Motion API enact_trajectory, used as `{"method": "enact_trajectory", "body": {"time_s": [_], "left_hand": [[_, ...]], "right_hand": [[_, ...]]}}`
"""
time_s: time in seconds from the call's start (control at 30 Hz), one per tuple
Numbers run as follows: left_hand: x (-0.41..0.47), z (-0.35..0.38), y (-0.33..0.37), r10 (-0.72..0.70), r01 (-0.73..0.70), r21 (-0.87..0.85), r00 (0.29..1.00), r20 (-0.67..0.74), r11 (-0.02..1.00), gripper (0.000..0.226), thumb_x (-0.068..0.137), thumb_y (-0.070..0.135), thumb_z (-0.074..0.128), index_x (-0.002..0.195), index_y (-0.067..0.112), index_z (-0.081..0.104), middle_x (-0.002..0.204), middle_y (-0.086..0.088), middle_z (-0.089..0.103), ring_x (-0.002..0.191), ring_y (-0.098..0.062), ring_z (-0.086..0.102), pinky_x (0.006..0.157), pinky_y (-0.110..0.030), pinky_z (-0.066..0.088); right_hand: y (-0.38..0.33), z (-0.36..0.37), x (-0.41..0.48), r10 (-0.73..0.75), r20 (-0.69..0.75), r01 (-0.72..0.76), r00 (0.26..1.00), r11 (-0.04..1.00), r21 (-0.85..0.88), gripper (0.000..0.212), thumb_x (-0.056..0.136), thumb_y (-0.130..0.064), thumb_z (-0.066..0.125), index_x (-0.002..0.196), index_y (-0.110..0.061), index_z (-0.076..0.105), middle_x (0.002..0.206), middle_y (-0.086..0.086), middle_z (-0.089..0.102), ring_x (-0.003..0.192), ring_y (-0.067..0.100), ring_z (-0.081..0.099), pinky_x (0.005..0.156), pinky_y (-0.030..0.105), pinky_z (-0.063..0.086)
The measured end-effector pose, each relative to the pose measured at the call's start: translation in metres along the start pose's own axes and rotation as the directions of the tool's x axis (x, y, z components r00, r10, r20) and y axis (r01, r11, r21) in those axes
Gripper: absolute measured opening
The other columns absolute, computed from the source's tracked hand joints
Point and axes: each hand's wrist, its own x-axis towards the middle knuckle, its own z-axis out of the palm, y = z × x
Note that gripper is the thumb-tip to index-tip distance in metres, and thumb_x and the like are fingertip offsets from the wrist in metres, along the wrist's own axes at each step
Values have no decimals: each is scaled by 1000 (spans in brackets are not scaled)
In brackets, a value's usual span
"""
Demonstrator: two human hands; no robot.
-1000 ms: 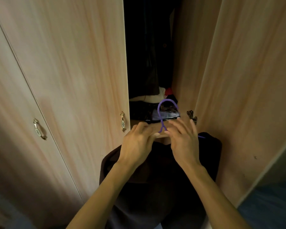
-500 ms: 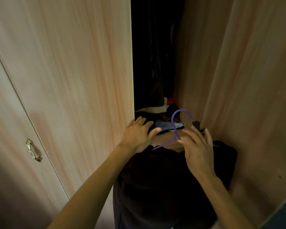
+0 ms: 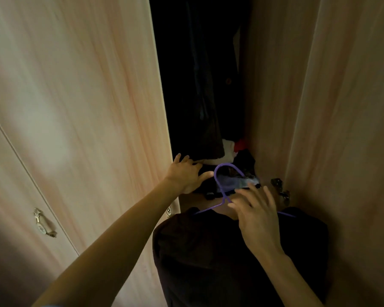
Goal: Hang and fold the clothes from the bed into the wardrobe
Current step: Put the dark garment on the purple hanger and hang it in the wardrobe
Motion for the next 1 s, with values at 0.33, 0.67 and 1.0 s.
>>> {"method": "enact_trajectory", "body": {"time_s": [0.33, 0.67, 1.0], "left_hand": [[23, 10, -4, -222, 146, 356, 958, 182, 923, 90, 82, 75, -5, 147, 25, 32, 154, -3, 29, 144, -26, 15, 116, -40, 10], [0, 24, 0, -192, 152, 349, 978, 84, 925, 116, 63, 79, -29, 147, 26, 32, 144, 1, 46, 137, -24, 30, 113, -36, 17], [-82, 3, 20, -70, 65, 349, 998, 3, 935, 103, 76, 69, -18, 119, 24, 63, 109, 2, 68, 117, -22, 46, 112, -35, 18]], "right_hand": [[19, 20, 16, -13, 15, 10, 1000, 984, 178, 31, 88, -27, 44, 83, -15, 72, 109, 5, 66, 121, 33, 52, 103, 53, 35], [14, 10, 10, -64, 31, 53, 997, 963, 265, 4, 84, -13, 68, 86, -16, 70, 109, 4, 66, 123, 31, 51, 104, 55, 37], [-5, -26, -11, -101, -22, 104, 995, 952, 288, 26, 92, -24, 45, 90, -14, 69, 110, 2, 65, 125, 27, 51, 107, 51, 32]]}}
